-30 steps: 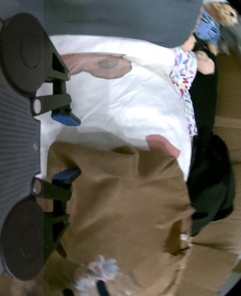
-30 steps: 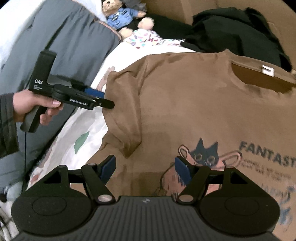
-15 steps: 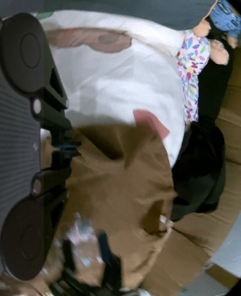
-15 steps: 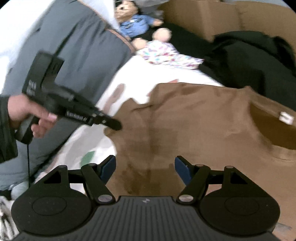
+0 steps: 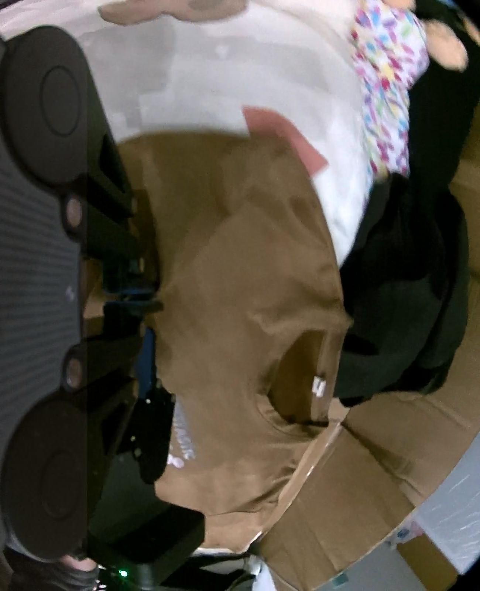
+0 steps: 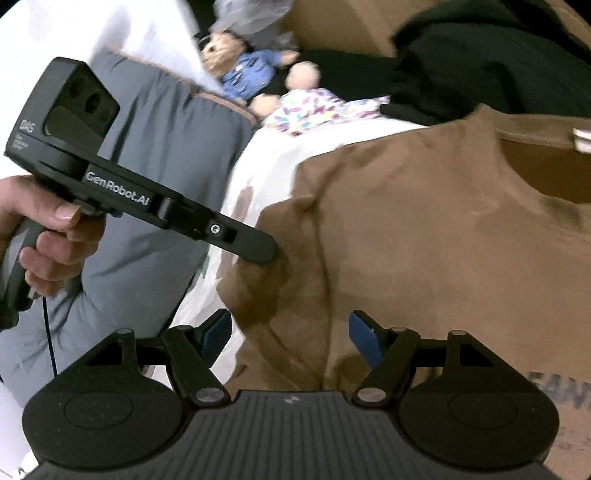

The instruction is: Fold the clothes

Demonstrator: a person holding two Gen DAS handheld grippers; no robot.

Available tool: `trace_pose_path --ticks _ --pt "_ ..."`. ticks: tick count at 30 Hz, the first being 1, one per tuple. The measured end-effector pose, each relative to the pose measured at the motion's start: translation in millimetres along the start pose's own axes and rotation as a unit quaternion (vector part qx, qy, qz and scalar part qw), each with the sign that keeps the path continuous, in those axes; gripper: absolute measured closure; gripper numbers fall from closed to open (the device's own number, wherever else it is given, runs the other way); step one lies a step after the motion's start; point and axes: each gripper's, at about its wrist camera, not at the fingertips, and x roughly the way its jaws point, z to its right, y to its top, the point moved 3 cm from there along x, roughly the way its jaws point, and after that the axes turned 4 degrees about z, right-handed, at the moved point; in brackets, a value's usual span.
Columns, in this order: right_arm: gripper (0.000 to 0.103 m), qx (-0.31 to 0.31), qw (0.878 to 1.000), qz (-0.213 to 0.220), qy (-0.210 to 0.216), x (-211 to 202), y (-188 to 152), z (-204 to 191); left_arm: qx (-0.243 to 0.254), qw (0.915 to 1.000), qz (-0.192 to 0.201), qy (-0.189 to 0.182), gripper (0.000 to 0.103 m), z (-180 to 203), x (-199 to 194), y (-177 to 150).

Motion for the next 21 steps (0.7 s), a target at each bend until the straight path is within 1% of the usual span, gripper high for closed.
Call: trace_pose_path --ticks 1,4,5,6,8,9,11,13,16,19,21 --pt "0.028 0.006 1.000 0.003 0.002 -2 1 4 0.000 1.0000 -0.002 0.002 0.097 3 4 3" --pt "0.028 0.026 1.000 0.007 0.001 -7 7 19 -0.002 1.0000 -0.004 0.002 0.088 11 11 12" --pt "0.028 0.029 1.000 0.006 0.000 -7 7 22 -0.002 1.0000 -0.003 -0.002 0.082 14 12 15" --pt "0.028 0.034 0.999 0.004 0.000 -6 7 26 -0.001 1.0000 -0.001 -0.004 0.078 15 12 17" --pt "0.028 0.046 0.999 -0.002 0.001 -4 8 34 0.004 0.9999 0.009 -0.003 0.062 17 8 24" --pt "0.028 0.050 0.999 -0.003 -0.002 -3 8 38 0.005 0.9997 0.022 0.005 0.060 15 4 30" --pt "0.028 0.059 0.998 -0.003 -0.006 -1 7 47 0.005 0.9995 0.029 0.011 0.060 12 1 34" --pt "0.028 0.071 0.997 -0.001 -0.011 0 6 58 0.009 0.9981 0.043 0.044 0.059 1 -3 40" --pt "0.028 0.085 0.996 0.007 -0.021 0 6 69 0.015 0.9931 0.058 0.101 0.056 -14 -4 45" --pt "0.028 0.105 0.994 0.029 -0.027 0 11 79 0.004 0.9857 0.075 0.151 0.055 -35 -4 46" --pt "0.028 0.107 0.993 0.035 -0.033 2 14 80 -0.003 0.9800 0.084 0.180 0.055 -49 -3 47"
